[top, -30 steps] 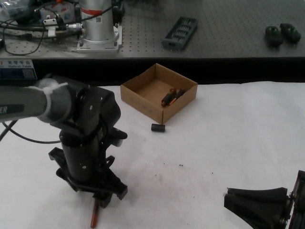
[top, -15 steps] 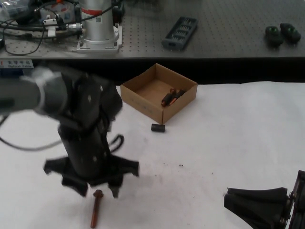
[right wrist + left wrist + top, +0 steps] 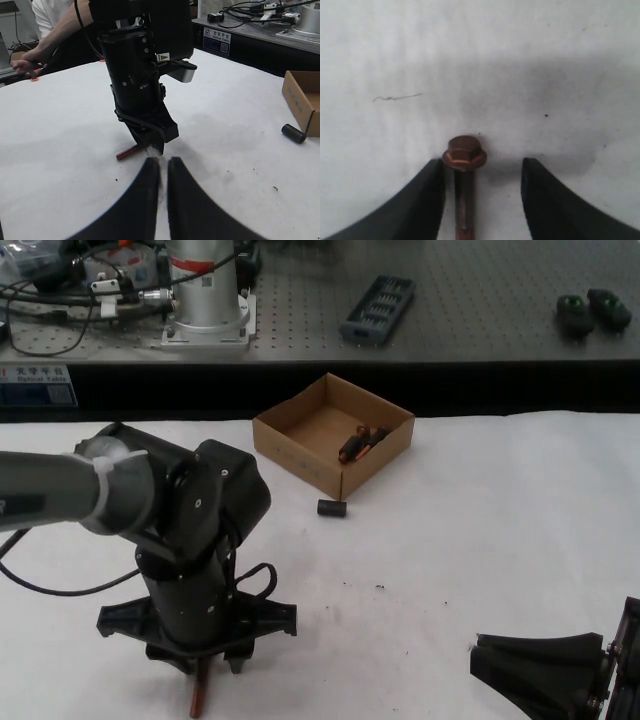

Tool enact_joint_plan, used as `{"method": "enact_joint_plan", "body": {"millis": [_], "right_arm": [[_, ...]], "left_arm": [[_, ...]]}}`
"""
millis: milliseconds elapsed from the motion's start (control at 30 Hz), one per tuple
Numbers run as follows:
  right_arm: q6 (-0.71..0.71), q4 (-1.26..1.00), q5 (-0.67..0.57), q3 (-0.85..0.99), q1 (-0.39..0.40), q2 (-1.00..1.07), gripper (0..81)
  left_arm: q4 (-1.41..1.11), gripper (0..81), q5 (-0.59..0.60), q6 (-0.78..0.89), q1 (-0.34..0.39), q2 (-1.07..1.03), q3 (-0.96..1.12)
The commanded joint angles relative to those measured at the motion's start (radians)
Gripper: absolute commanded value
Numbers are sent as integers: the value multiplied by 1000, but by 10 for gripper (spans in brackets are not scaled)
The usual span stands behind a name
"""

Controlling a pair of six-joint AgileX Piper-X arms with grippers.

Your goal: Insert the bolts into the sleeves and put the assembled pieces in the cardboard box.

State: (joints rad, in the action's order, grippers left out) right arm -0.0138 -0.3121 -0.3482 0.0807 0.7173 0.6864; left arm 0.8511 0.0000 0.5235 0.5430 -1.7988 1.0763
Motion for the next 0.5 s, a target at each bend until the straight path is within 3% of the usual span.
{"method": "enact_joint_plan", "body": {"millis": [0,133,233,400,467], "right_arm": [[-1,-9,3,1,-6,-6,58],[-12,-10,3,1,-6,-6,58],[-12,-10,3,1,-6,-6,58],[-12,-10,3,1,-6,-6,58],[-12,-10,3,1,-6,-6,58]], "left_arm": [[-15,351,-45,18,1,5,-13],[-45,345,-50,23,1,5,-53],[-61,291,-69,25,1,5,-80],[-61,6,-84,-43,1,5,-90],[-61,7,-79,-83,1,5,-90]]}}
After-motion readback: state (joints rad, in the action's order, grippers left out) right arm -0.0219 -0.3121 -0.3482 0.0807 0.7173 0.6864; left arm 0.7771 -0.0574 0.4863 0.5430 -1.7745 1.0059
